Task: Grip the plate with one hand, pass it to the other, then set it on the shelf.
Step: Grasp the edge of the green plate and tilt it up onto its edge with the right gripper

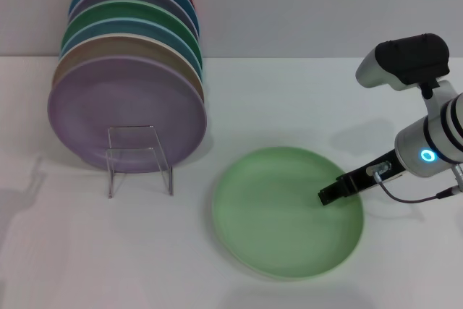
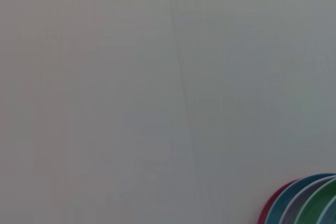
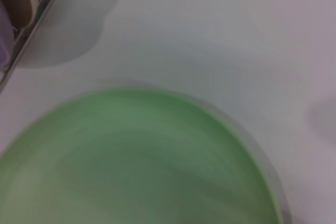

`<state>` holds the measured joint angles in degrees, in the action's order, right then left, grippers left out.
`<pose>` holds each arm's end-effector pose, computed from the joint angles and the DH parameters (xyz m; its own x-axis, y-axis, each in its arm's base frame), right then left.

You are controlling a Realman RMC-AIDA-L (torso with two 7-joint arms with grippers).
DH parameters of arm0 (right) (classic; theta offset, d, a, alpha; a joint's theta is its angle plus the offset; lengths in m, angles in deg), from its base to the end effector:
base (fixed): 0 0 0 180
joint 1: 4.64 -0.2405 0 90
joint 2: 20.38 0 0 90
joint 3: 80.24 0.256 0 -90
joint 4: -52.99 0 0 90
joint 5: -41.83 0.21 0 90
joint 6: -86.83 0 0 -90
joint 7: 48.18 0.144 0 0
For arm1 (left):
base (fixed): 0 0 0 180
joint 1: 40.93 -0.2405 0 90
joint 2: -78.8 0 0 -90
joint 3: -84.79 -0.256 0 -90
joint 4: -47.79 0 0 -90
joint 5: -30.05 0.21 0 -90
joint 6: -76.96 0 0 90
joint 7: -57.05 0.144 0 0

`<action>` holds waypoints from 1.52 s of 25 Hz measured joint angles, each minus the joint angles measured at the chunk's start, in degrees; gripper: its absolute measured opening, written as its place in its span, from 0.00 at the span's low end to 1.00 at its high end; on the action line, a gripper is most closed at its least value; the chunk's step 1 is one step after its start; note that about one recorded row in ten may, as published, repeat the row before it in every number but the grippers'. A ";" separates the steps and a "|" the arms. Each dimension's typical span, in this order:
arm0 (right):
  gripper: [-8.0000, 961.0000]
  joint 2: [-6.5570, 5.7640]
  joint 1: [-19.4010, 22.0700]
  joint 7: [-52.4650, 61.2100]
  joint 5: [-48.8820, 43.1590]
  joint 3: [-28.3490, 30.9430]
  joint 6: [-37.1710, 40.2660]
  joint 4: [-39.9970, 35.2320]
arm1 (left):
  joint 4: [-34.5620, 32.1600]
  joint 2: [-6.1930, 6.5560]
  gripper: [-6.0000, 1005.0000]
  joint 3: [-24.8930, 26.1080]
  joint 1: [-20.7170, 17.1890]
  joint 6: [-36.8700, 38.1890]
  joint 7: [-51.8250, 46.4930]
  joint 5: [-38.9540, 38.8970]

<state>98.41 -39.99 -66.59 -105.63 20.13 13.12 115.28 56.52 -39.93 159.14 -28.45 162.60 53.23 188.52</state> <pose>0.2200 0.3745 -0.0262 0.5004 -0.8657 -0.0141 -0.7594 -0.4310 -0.4874 -0.3541 0.2562 0.0275 0.7773 -0.2512 0.5768 0.5884 -0.0345 -0.8079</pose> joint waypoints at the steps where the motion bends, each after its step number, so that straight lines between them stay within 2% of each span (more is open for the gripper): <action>1: 0.78 -0.04 -0.21 0.00 0.00 0.01 0.04 -0.46 | -0.12 0.00 0.78 0.00 0.16 -0.02 0.03 0.00; 9: 0.60 0.04 -0.31 -0.29 0.70 -0.01 -0.46 0.64 | -0.38 0.04 0.78 0.07 0.40 -0.70 0.08 0.00; 19: 0.11 0.13 -0.22 -0.96 0.71 0.00 -0.91 0.85 | -0.37 0.09 0.78 0.09 0.62 -1.31 0.22 0.00; 25: 0.02 0.13 -0.16 -1.63 0.71 0.00 -0.97 1.04 | -0.06 0.09 0.78 0.09 0.72 -2.00 0.22 0.00; 30: 0.03 0.12 0.78 -3.16 2.28 0.59 -1.22 3.00 | 0.12 0.07 0.78 0.09 0.71 -1.98 0.22 0.00; 38: 0.03 0.14 4.36 -4.96 5.25 0.56 -2.69 10.47 | 0.30 0.00 0.78 0.07 0.67 -1.43 0.22 0.00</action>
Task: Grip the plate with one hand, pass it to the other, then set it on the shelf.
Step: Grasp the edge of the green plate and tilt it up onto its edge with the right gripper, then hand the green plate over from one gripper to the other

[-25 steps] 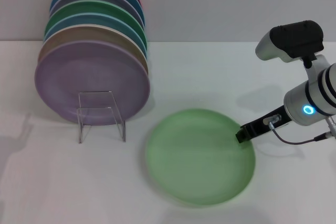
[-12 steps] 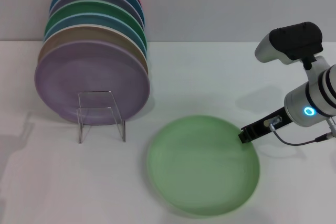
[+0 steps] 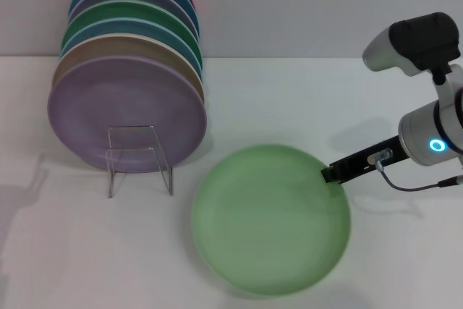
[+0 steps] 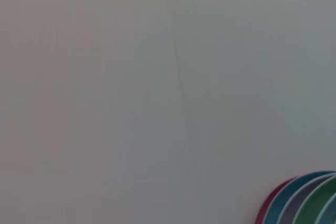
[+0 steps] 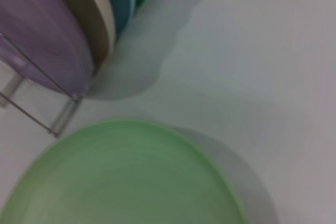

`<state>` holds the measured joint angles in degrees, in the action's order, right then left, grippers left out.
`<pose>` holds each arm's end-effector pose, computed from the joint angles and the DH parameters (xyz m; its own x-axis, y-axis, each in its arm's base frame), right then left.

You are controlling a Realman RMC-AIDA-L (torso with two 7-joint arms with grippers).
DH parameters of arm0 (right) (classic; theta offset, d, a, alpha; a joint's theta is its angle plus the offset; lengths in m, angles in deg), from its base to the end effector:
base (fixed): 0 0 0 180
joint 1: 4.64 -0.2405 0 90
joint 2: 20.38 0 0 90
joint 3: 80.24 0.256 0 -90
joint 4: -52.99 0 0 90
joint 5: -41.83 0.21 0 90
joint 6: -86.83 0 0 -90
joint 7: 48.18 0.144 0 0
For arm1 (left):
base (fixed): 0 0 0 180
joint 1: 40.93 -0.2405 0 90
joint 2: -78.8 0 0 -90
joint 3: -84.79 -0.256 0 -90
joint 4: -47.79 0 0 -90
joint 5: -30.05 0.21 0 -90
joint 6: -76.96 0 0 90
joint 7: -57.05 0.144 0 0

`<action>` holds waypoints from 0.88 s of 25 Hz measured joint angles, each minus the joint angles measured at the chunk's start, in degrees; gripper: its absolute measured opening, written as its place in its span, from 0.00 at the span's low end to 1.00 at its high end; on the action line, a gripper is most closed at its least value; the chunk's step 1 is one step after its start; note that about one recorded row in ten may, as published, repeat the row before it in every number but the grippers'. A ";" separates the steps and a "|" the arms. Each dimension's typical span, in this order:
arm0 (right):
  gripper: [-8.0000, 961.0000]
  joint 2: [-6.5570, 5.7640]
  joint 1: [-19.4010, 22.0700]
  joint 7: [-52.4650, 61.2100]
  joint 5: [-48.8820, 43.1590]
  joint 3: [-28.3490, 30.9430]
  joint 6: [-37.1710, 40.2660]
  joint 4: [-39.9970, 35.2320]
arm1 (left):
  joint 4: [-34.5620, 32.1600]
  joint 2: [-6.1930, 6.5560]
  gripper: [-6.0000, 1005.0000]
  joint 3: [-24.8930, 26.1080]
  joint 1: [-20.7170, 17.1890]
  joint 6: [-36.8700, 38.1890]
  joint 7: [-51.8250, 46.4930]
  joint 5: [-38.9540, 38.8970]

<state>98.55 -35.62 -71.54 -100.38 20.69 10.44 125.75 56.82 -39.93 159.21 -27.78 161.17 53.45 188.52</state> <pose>0.1969 0.3664 -0.0099 0.6054 -0.7929 -0.0694 -0.7358 -0.5243 -0.4285 -0.3530 0.2620 0.0260 0.7800 -0.2411 0.5775 0.5869 -0.0387 -0.8087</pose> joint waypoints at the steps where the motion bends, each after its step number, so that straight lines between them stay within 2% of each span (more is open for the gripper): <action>1: 0.03 -0.01 0.51 -0.01 0.48 -0.01 -0.32 1.10 | 0.16 0.00 0.78 -0.06 0.01 0.09 0.00 -0.01; 10: 0.02 0.04 7.61 -1.34 4.87 0.45 -1.54 16.28 | 4.66 0.03 0.78 -1.53 -1.12 1.67 -1.09 0.45; 14: 0.02 0.22 14.80 -8.31 12.11 -1.23 4.49 22.86 | 9.67 0.85 0.78 -5.46 -2.02 1.05 -3.03 0.75; 17: 0.02 0.27 19.79 -15.29 18.19 -3.55 9.75 25.84 | 14.77 2.22 0.78 -7.11 -2.75 -2.28 -3.61 2.71; 18: 0.03 0.28 21.02 -17.29 19.49 -3.93 10.82 26.34 | 14.77 2.22 0.78 -7.11 -2.75 -2.28 -3.61 2.71; 19: 0.03 0.29 22.04 -19.02 20.52 -4.17 11.63 26.71 | 17.62 2.89 0.78 -7.13 -3.28 -3.92 -3.73 4.15; 20: 0.03 0.31 23.08 -20.67 21.16 -4.21 12.08 26.84 | 25.86 4.59 0.78 -7.24 -5.18 -10.49 -3.78 6.55; 22: 0.03 0.38 25.02 -24.21 22.48 -4.39 13.22 26.62 | 34.56 6.27 0.78 -7.81 -7.24 -18.46 -3.31 7.15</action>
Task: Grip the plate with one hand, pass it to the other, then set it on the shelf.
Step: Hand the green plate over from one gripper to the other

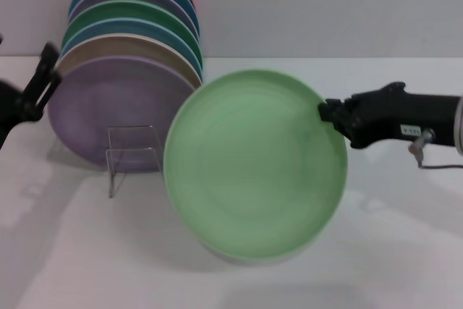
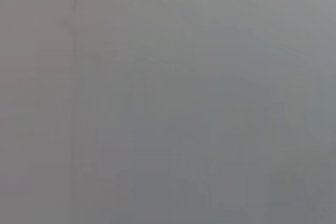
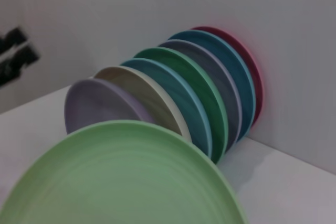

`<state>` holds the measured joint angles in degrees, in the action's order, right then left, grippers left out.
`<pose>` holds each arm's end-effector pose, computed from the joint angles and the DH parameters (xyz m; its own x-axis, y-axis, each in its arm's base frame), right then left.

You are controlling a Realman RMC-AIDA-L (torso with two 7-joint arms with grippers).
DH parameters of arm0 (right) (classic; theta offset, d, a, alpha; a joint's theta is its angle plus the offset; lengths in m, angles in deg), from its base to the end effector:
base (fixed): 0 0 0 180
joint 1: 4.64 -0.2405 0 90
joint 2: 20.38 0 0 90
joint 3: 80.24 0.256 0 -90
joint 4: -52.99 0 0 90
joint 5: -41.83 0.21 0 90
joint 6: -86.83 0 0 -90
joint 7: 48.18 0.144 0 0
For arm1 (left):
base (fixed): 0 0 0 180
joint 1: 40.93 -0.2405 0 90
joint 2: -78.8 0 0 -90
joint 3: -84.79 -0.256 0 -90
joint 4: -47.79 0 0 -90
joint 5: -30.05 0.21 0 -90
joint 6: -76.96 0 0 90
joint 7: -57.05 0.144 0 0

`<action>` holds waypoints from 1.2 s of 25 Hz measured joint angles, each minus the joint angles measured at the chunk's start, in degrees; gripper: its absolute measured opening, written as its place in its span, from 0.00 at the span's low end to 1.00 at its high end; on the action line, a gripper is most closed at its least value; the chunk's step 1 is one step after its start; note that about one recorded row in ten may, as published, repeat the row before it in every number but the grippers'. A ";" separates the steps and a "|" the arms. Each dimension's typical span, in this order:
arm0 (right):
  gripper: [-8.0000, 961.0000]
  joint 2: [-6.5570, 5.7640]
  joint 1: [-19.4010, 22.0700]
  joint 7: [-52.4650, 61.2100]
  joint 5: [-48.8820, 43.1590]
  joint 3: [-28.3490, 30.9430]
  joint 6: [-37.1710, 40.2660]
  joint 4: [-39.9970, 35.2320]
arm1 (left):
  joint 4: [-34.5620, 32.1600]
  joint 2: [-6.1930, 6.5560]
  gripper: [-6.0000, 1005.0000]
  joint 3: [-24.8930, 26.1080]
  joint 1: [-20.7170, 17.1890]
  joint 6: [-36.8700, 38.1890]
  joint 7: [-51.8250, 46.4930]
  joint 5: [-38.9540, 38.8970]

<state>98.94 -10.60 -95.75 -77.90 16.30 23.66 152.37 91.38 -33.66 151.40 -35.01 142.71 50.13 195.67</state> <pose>0.1689 0.3118 0.0376 0.8352 -0.3889 -0.3888 -0.5418 -0.7027 -0.4611 -0.2758 0.2978 0.0275 0.6786 -0.3153 0.6634 0.5858 -0.3127 -0.7477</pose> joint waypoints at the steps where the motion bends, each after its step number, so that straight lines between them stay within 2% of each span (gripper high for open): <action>1: 0.03 0.04 0.77 -1.57 0.65 -0.13 0.83 -0.25 | 7.12 1.38 0.78 -0.46 -1.37 -7.61 1.04 0.00; 2: 0.03 0.08 1.65 -3.32 1.25 -0.32 1.84 -0.53 | 14.06 2.72 0.78 -0.87 -2.62 -15.01 2.33 0.00; 3: 0.03 0.11 2.43 -4.83 1.61 -0.48 2.92 -0.79 | 16.58 3.21 0.78 -0.99 -2.97 -17.22 2.74 0.01; 4: 0.03 0.16 3.24 -6.28 1.81 -0.62 4.16 -1.08 | 24.90 4.97 0.78 -1.10 -4.07 -26.43 3.68 0.03; 6: 0.03 0.23 4.54 -9.05 1.98 -0.93 6.86 -1.77 | 36.21 7.96 0.78 -1.06 -4.95 -39.27 3.45 0.01; 9: 0.03 0.29 6.12 -13.52 2.65 -1.79 11.78 -3.13 | 49.07 11.62 0.77 -1.16 -4.06 -54.00 1.64 -0.02; 12: 0.03 0.30 7.24 -19.80 6.14 -2.28 15.69 -5.69 | 58.35 13.23 0.77 -1.07 -2.85 -65.95 0.50 -0.12; 15: 0.03 0.30 7.89 -30.37 15.51 -2.20 18.66 -10.39 | 64.63 13.32 0.77 -0.97 -1.39 -75.34 1.79 -0.72; 17: 0.03 0.31 7.97 -38.34 23.09 -1.95 19.08 -14.01 | 68.01 12.77 0.76 -0.71 0.17 -81.50 4.28 -2.66; 20: 0.03 0.21 7.92 -50.06 33.63 -1.32 18.88 -19.70 | 70.70 10.69 0.76 2.61 3.07 -91.44 13.65 -13.13; 22: 0.03 0.11 7.91 -57.02 39.70 -0.90 17.98 -22.50 | 70.78 8.07 0.76 7.77 5.30 -100.34 23.93 -25.03; 23: 0.03 0.08 7.97 -60.09 42.13 -0.56 17.22 -23.74 | 70.60 6.82 0.76 9.94 5.88 -103.64 27.34 -28.32; 24: 0.03 0.07 8.03 -62.68 44.23 -0.16 16.43 -24.82 | 70.23 4.31 0.76 13.86 6.72 -109.01 33.30 -33.44; 26: 0.03 0.05 7.84 -64.95 46.25 0.69 15.03 -26.50 | 69.60 -1.84 0.75 20.39 7.24 -117.50 42.51 -39.76; 27: 0.03 0.04 7.48 -65.33 46.66 1.18 14.64 -27.16 | 69.42 -4.07 0.75 22.83 7.29 -120.45 45.44 -41.29; 28: 0.03 -0.03 6.90 -65.97 46.87 1.55 14.29 -27.94 | 69.12 -5.54 0.75 24.37 7.43 -122.85 47.85 -41.62; 30: 0.03 -0.06 6.58 -66.42 46.92 1.76 14.18 -28.24 | 68.48 -5.58 0.75 24.27 8.05 -124.19 48.79 -41.63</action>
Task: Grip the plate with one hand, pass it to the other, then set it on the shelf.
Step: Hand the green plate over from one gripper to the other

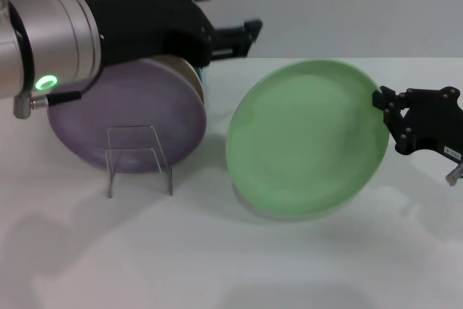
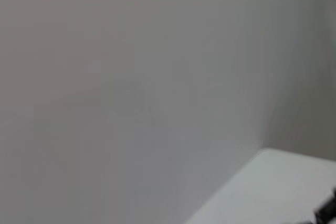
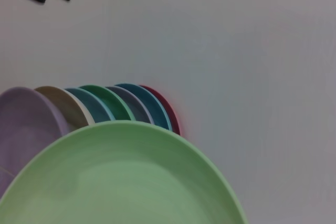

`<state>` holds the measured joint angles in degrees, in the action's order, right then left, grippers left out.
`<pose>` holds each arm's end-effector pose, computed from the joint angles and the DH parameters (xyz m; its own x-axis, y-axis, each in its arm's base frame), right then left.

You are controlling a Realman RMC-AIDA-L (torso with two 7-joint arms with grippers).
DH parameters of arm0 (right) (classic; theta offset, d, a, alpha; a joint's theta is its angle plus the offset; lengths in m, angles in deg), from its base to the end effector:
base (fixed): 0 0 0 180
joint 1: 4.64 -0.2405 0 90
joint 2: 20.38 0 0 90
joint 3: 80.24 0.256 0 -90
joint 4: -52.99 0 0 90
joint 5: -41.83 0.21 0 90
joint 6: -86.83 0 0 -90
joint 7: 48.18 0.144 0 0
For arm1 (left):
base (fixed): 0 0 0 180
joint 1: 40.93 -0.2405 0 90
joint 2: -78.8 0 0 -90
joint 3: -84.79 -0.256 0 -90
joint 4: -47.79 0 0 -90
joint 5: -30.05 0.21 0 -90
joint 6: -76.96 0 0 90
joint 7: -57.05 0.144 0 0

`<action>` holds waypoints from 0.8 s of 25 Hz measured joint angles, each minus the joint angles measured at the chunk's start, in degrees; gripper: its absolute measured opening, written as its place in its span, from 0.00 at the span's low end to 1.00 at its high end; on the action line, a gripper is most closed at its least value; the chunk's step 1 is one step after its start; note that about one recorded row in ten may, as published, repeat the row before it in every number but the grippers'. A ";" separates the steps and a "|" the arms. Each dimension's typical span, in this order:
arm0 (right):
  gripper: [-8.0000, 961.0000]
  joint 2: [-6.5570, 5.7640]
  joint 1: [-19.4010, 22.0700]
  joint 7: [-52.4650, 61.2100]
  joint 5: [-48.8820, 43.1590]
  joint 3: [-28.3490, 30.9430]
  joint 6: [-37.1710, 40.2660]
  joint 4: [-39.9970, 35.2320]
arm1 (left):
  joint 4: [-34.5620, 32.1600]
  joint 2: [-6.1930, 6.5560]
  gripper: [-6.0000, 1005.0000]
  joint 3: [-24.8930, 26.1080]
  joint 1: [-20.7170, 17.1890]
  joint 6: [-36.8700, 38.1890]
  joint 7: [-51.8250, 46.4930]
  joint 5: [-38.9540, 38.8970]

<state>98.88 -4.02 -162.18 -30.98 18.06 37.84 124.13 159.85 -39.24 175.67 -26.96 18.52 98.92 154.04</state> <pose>0.2569 0.3076 0.0301 0.8635 -0.0242 -0.5038 -0.4125 -0.6087 -0.6778 -0.0671 0.3174 0.0548 0.9093 0.0820 0.4080 0.3161 -0.7739 -0.5488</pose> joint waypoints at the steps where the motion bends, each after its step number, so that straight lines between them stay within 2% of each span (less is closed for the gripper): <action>1: 0.03 -0.02 -0.22 -0.40 0.02 0.16 -0.15 -0.20 | -0.60 0.15 0.75 -1.17 0.44 -0.02 -0.01 0.26; 10: 0.02 -0.11 -1.22 0.16 0.21 0.74 -3.74 -0.51 | -3.30 -0.33 0.74 -11.33 0.74 5.34 0.05 9.65; 20: 0.03 0.01 -0.26 0.73 1.62 1.89 -8.68 0.04 | -6.45 -0.33 0.73 -13.25 1.61 7.62 -0.12 12.66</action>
<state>98.89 -4.28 -161.45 -29.35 19.95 29.16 124.17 153.41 -39.57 162.43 -25.35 26.14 98.80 166.70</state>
